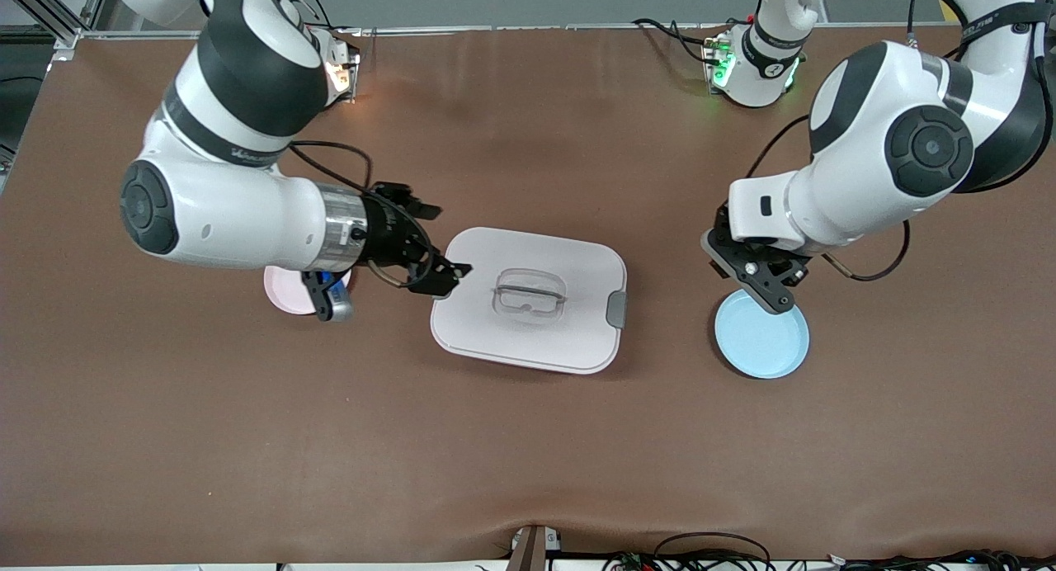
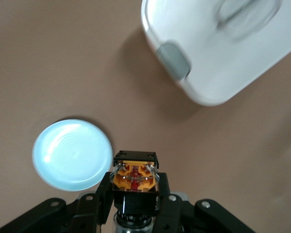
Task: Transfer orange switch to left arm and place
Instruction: 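Carry the switch to the blue plate while the right gripper withdraws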
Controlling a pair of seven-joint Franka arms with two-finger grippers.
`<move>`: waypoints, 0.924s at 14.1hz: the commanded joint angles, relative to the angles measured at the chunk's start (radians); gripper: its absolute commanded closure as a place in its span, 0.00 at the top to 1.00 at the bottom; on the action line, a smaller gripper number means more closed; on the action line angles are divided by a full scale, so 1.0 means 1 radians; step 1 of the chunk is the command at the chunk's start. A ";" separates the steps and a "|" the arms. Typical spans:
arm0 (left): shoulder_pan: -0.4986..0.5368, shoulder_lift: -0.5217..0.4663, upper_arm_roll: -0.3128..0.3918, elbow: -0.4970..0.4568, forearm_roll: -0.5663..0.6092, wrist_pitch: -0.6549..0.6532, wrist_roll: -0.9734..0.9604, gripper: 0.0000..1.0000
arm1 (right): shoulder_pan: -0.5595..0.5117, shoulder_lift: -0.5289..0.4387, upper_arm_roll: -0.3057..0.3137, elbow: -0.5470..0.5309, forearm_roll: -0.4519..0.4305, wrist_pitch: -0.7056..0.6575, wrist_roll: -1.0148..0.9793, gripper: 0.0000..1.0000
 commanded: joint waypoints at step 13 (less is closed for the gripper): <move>0.135 -0.084 -0.011 -0.400 0.118 0.417 0.485 0.00 | -0.281 -0.050 0.006 -0.007 -0.424 -0.356 -1.068 1.00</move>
